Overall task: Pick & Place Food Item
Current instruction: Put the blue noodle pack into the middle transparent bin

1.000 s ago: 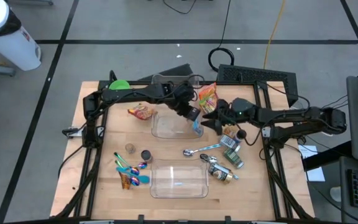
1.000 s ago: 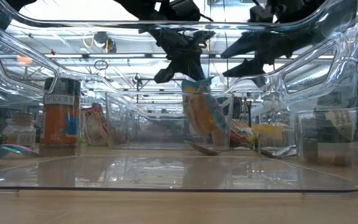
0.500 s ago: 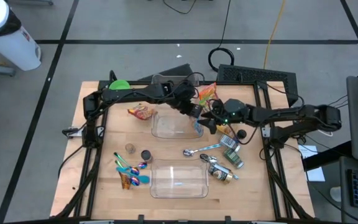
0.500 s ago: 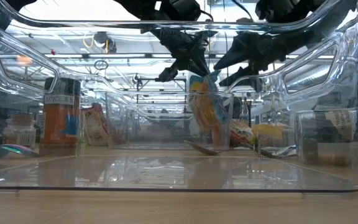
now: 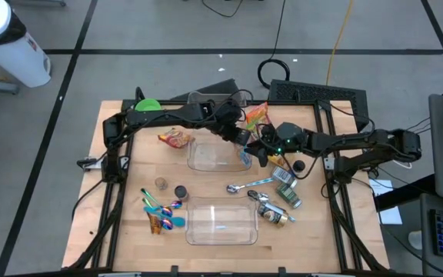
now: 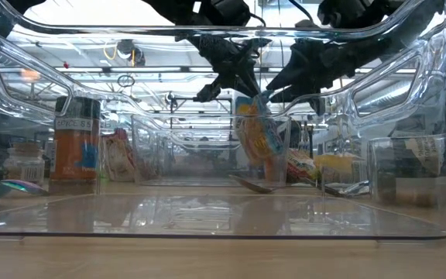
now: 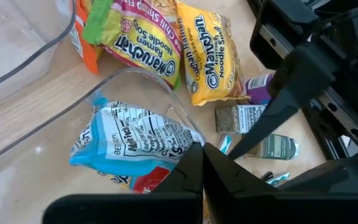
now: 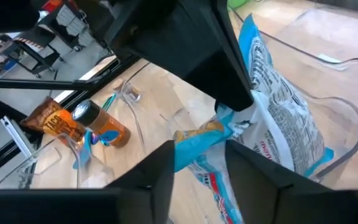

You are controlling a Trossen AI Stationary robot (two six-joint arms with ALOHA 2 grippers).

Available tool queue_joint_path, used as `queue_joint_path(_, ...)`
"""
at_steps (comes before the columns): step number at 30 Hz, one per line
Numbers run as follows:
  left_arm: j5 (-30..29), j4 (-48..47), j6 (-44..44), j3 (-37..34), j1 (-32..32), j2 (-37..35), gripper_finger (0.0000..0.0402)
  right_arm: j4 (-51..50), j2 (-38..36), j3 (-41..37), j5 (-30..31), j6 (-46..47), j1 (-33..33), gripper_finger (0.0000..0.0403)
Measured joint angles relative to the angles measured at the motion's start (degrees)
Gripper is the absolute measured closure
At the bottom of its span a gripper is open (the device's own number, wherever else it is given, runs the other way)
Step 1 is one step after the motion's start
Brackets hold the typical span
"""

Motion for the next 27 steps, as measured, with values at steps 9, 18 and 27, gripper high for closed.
queue_joint_path(9,0.0,0.17,0.23,0.0,0.0,0.0,0.0401,-0.02,0.0,0.0,-0.66,-0.13,0.0,0.0354)
queue_joint_path(18,0.07,0.83,0.25,0.0,-0.02,0.0,0.0401,-0.04,0.0,0.0,-0.79,-1.42,0.0,0.0401)
queue_joint_path(27,0.07,1.35,0.22,0.0,-0.02,0.0,0.039,-0.04,0.0,0.0,-0.79,-1.42,0.0,0.0403)
